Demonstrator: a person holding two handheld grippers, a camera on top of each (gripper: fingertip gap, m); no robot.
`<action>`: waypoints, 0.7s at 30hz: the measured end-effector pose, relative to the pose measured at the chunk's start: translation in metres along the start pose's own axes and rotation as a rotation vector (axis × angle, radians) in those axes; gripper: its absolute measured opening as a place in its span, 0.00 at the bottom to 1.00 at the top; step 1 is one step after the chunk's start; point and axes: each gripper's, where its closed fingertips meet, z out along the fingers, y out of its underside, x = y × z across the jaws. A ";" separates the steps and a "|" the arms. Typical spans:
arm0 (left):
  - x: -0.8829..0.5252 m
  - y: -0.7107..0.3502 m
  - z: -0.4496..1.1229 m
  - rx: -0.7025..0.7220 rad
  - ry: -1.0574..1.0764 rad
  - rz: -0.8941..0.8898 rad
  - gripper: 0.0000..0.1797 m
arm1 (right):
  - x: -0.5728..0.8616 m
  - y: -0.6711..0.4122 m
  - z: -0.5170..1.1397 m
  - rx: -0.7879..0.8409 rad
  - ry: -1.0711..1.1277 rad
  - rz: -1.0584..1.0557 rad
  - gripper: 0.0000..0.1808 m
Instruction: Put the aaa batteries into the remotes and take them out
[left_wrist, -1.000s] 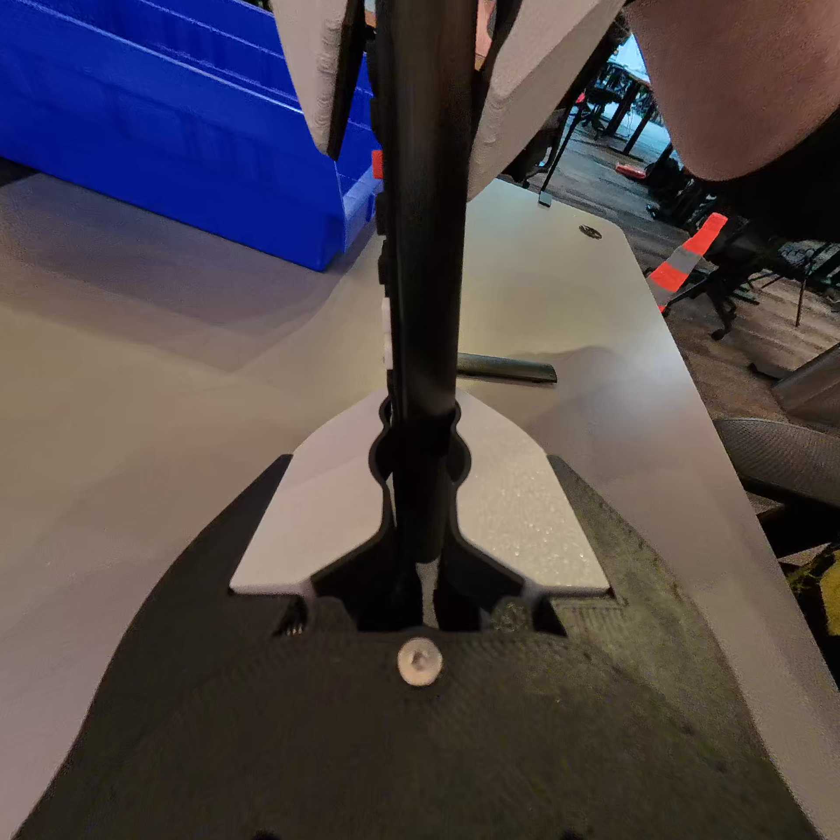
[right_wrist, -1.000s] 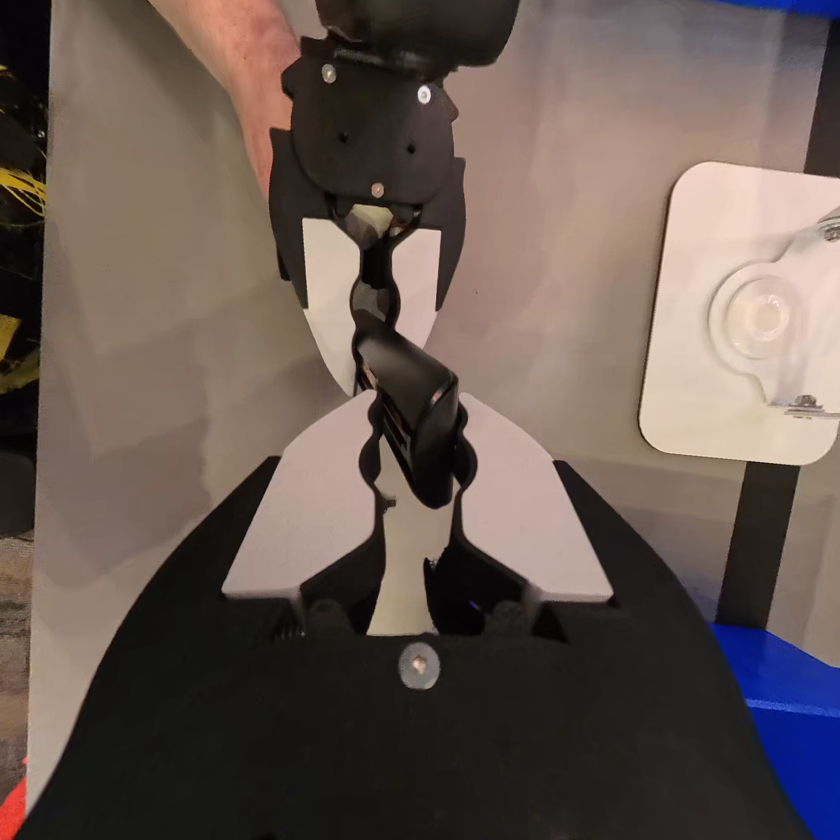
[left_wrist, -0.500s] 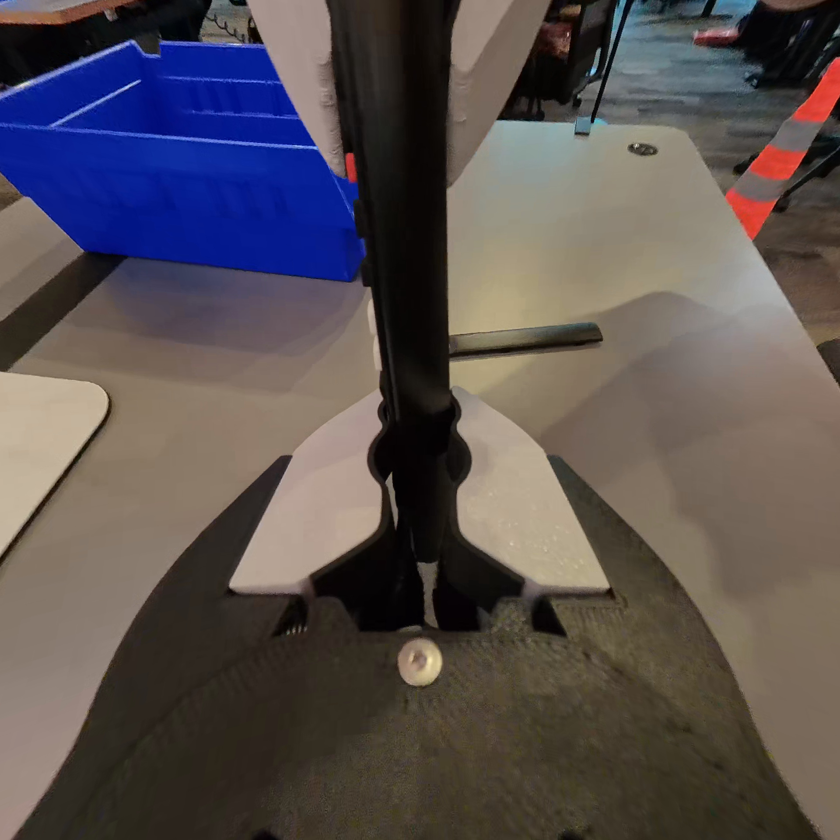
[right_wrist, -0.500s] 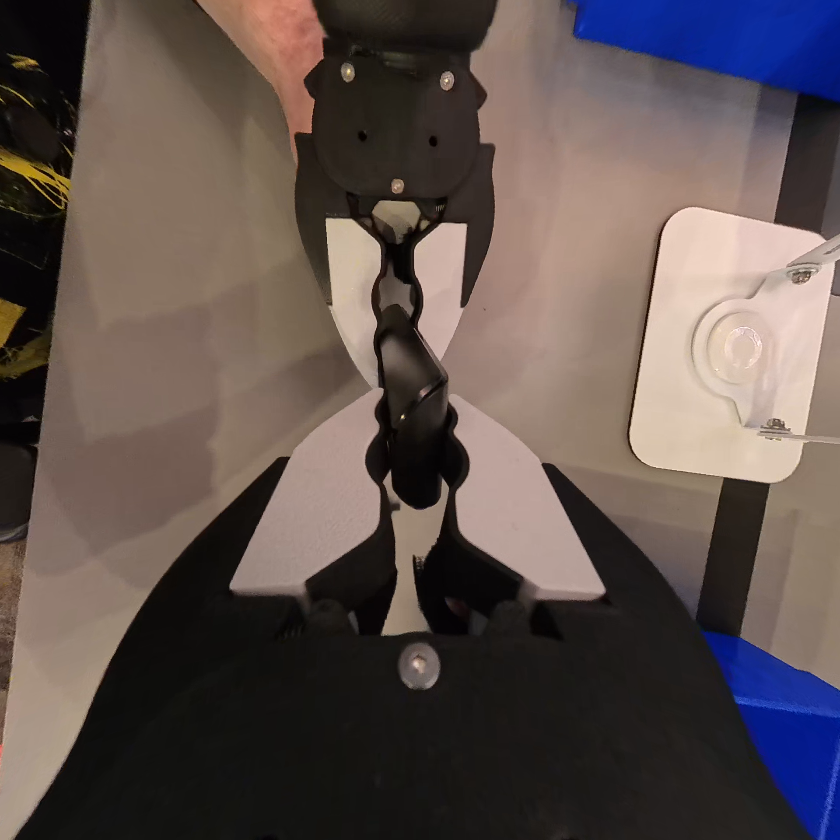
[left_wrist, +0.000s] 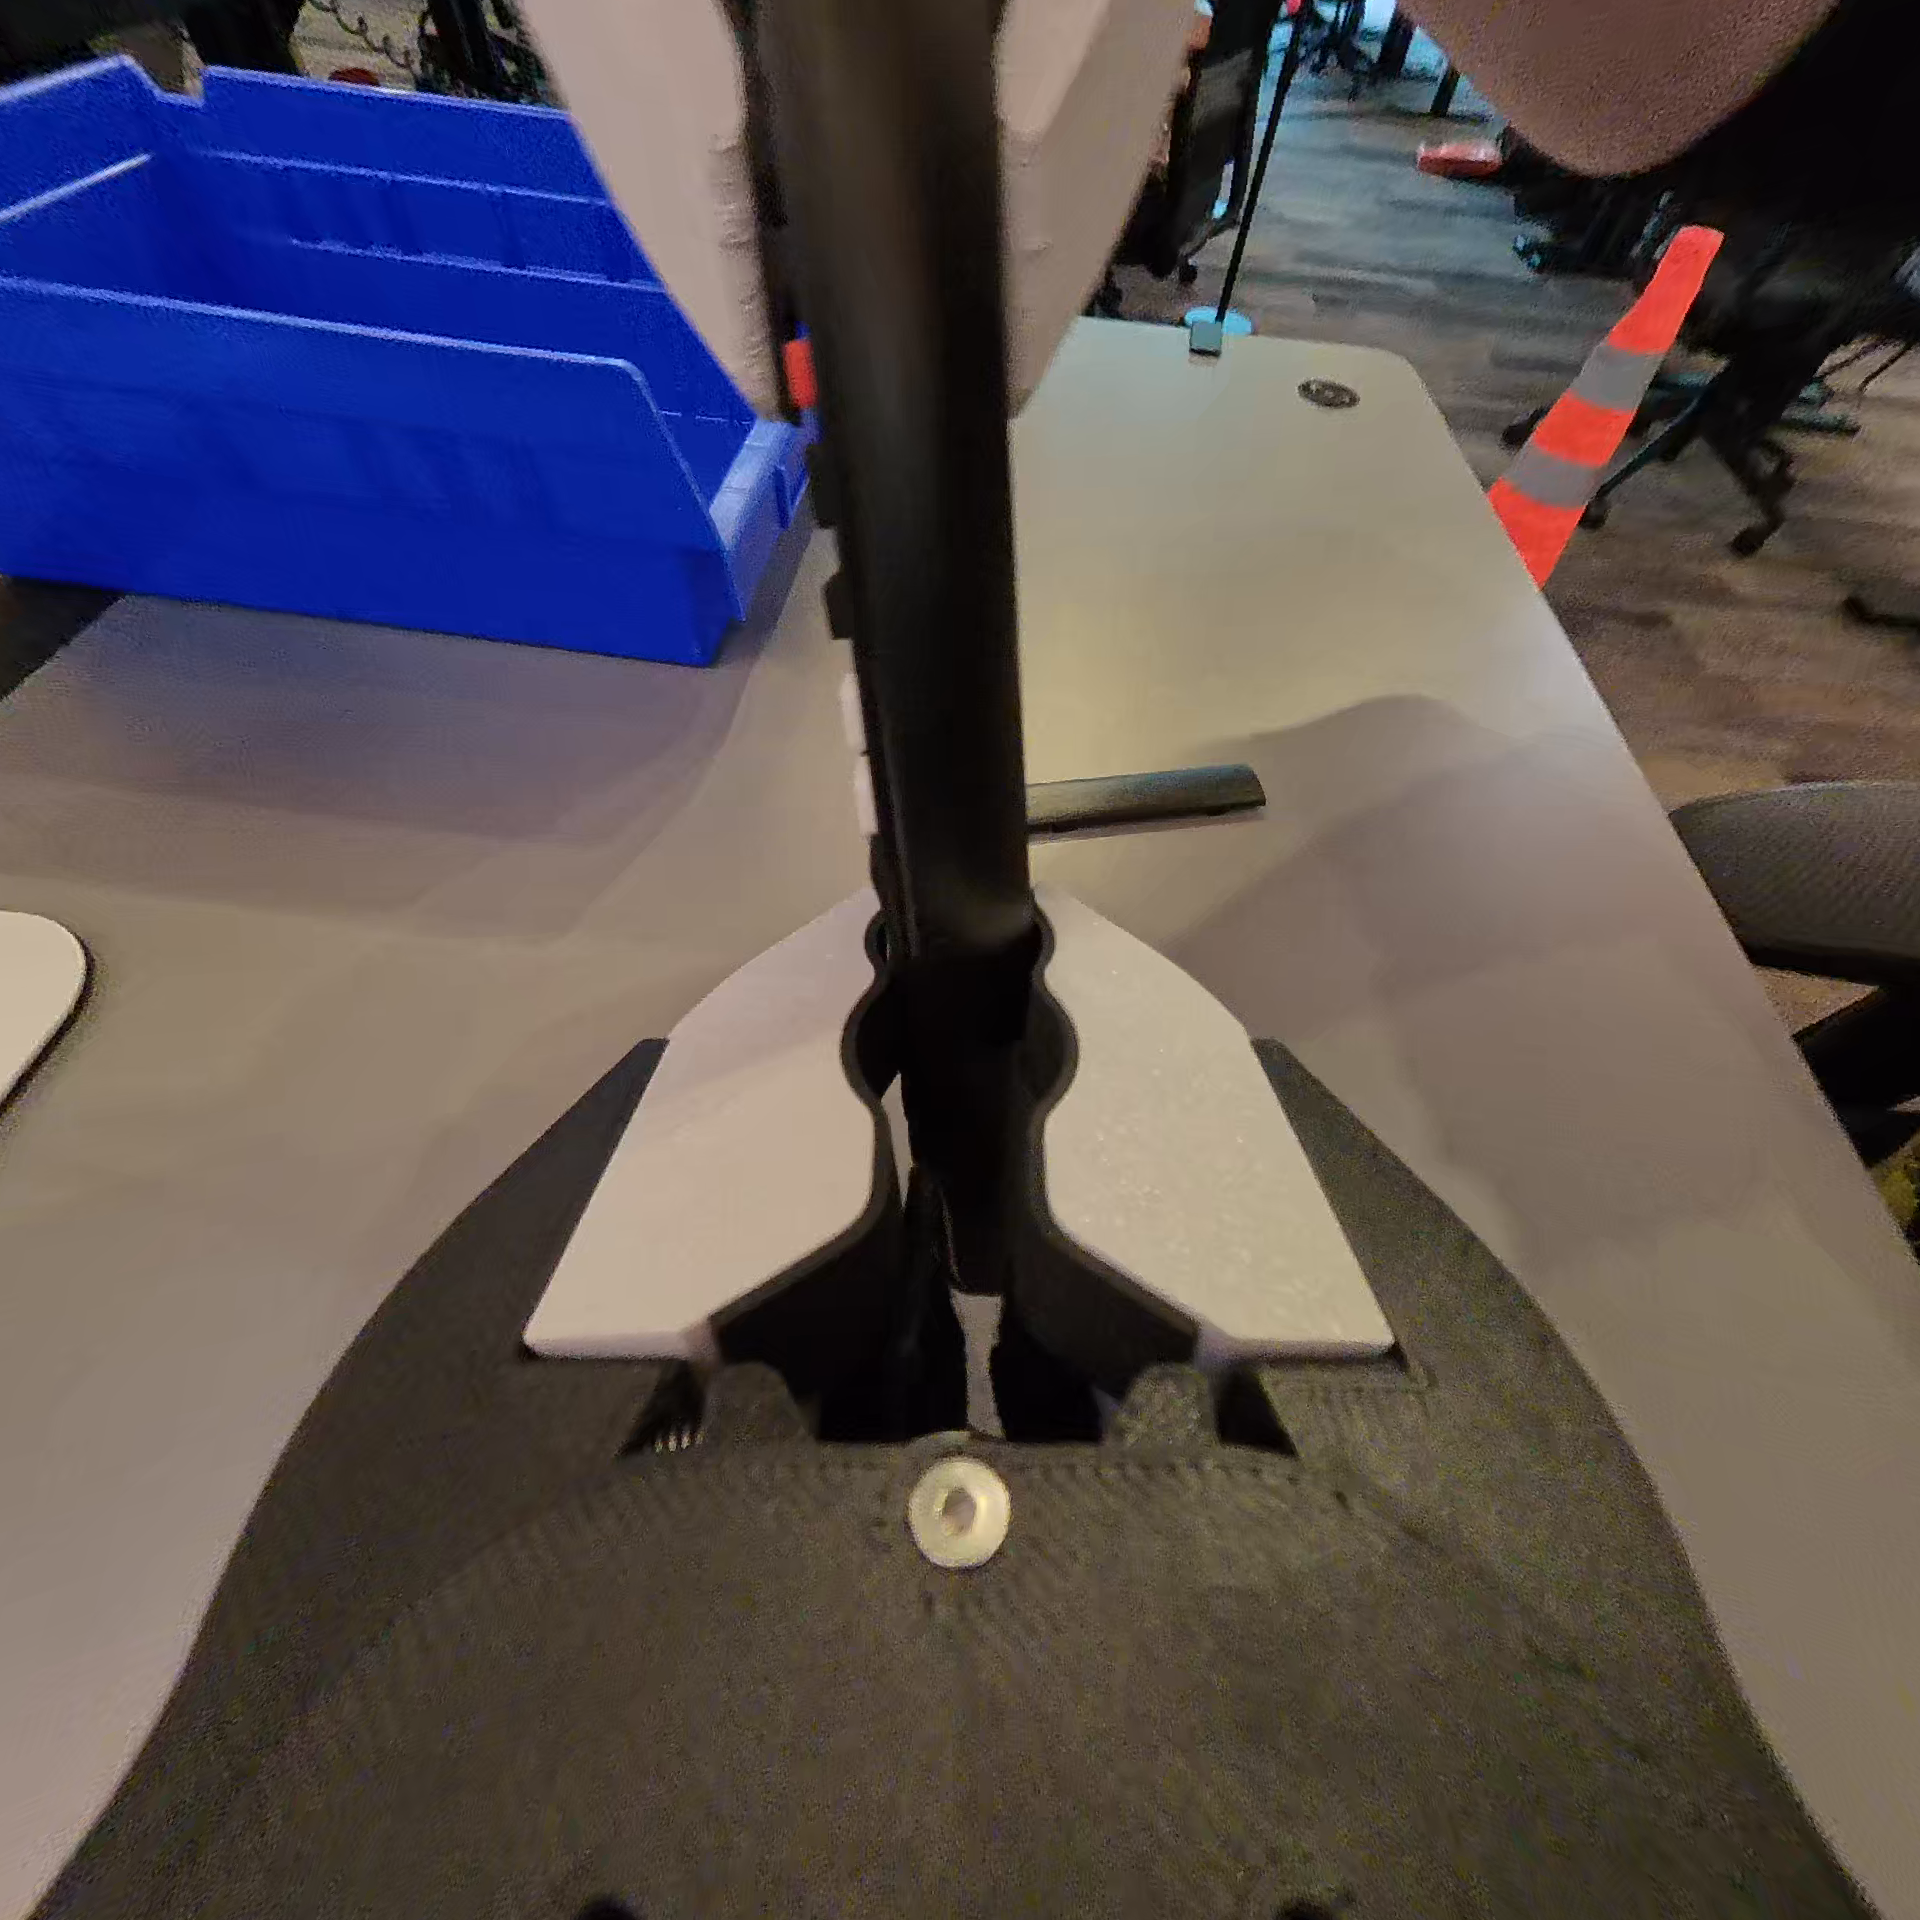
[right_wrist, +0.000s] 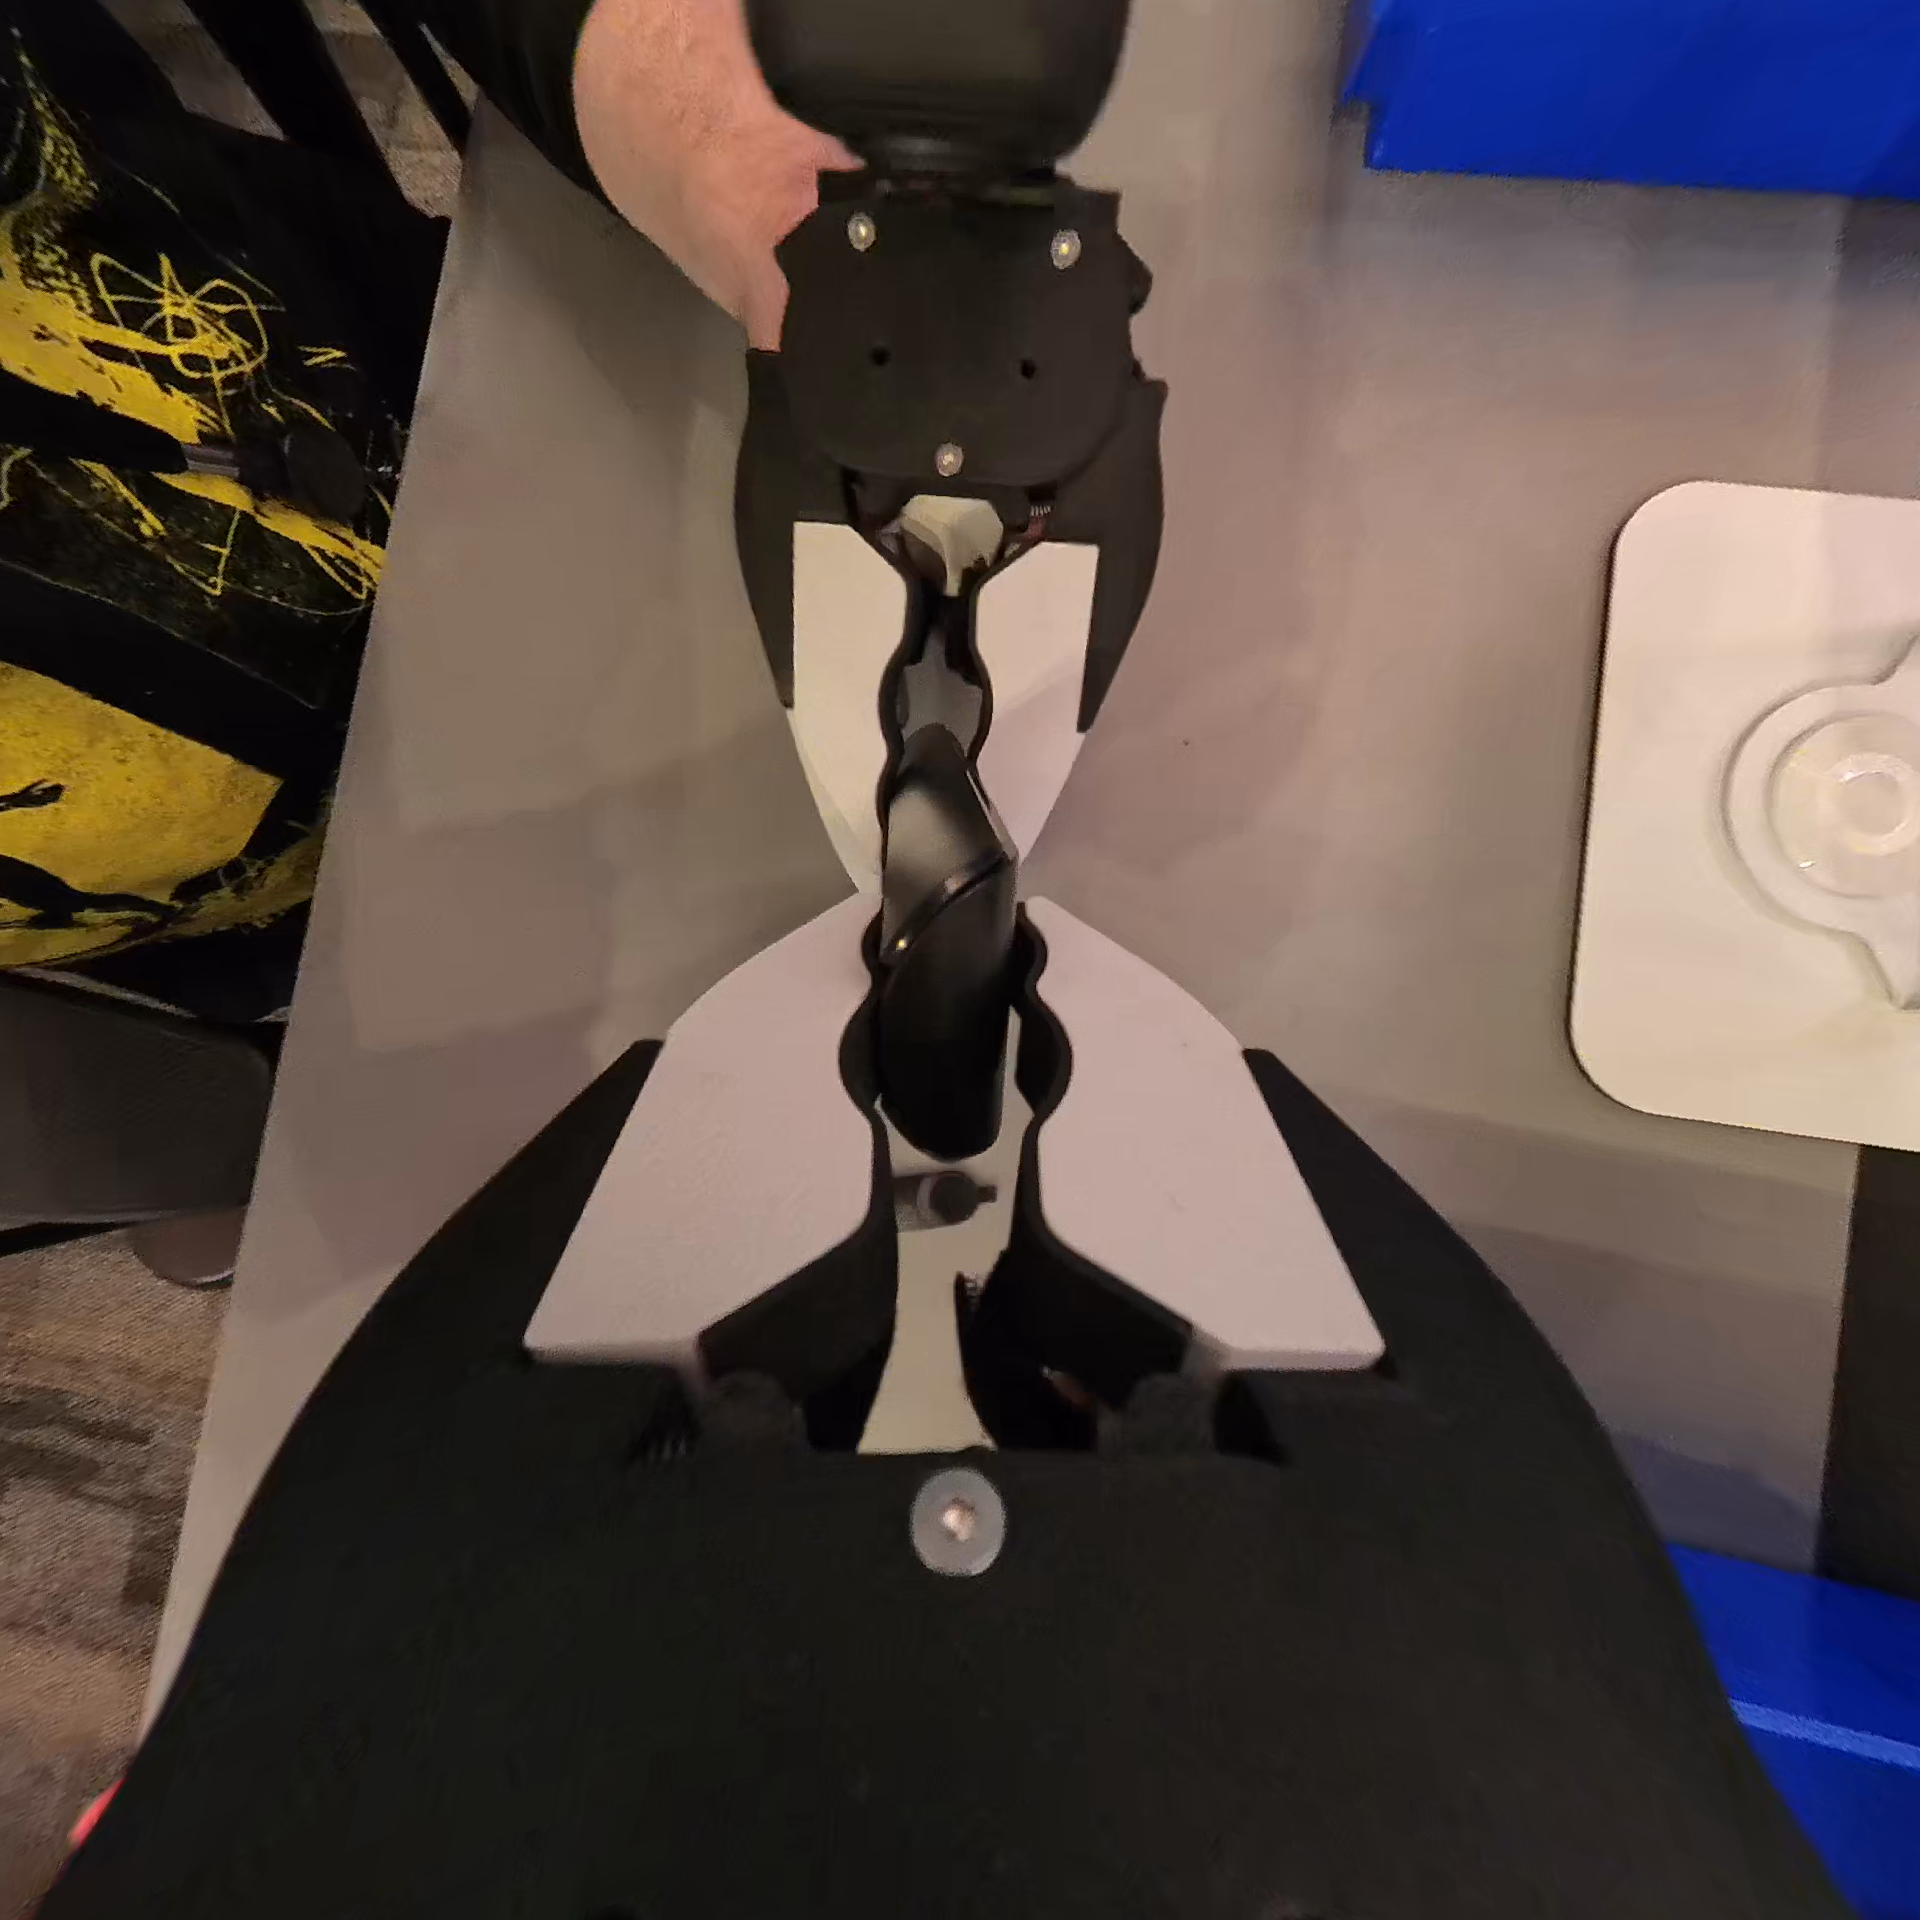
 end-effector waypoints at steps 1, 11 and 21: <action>-0.001 0.000 -0.001 0.007 0.010 -0.024 0.11 | 0.001 -0.001 0.000 0.002 0.027 -0.009 0.11; 0.000 -0.003 -0.003 0.009 0.019 -0.101 0.11 | 0.016 -0.005 -0.004 -0.075 0.478 -0.091 0.24; -0.001 0.003 0.000 -0.032 -0.047 -0.030 0.11 | 0.018 -0.003 -0.004 -0.121 0.537 -0.113 0.23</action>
